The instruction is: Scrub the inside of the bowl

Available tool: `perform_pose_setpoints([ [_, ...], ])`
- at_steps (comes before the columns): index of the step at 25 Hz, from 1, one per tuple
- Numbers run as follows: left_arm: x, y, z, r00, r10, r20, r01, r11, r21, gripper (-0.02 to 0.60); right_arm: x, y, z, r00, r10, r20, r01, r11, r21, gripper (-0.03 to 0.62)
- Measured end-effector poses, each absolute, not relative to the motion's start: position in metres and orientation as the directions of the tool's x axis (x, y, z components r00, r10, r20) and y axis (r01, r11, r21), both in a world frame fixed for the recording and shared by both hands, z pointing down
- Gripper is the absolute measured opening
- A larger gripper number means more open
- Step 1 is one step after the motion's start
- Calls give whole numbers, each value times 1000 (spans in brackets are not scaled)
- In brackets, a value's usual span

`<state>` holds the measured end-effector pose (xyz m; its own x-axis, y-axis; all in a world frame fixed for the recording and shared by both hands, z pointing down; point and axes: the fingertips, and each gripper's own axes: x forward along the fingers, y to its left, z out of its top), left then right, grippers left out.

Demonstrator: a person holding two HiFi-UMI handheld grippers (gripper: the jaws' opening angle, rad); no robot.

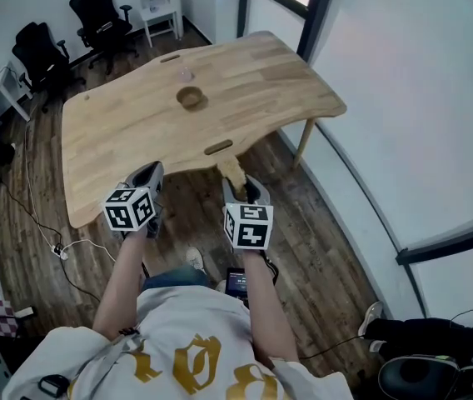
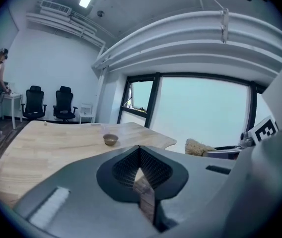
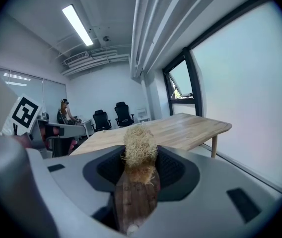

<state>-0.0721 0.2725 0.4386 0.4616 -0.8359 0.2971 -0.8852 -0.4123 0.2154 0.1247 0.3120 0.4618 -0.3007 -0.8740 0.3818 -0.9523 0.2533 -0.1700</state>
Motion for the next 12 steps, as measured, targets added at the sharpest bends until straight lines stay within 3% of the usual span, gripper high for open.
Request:
perform_pose_setpoints([
  [12,-60,167,457,514,-819,256,-845,-433,313,2,120,201,478,-364,-845,391,-931,321,-172,172],
])
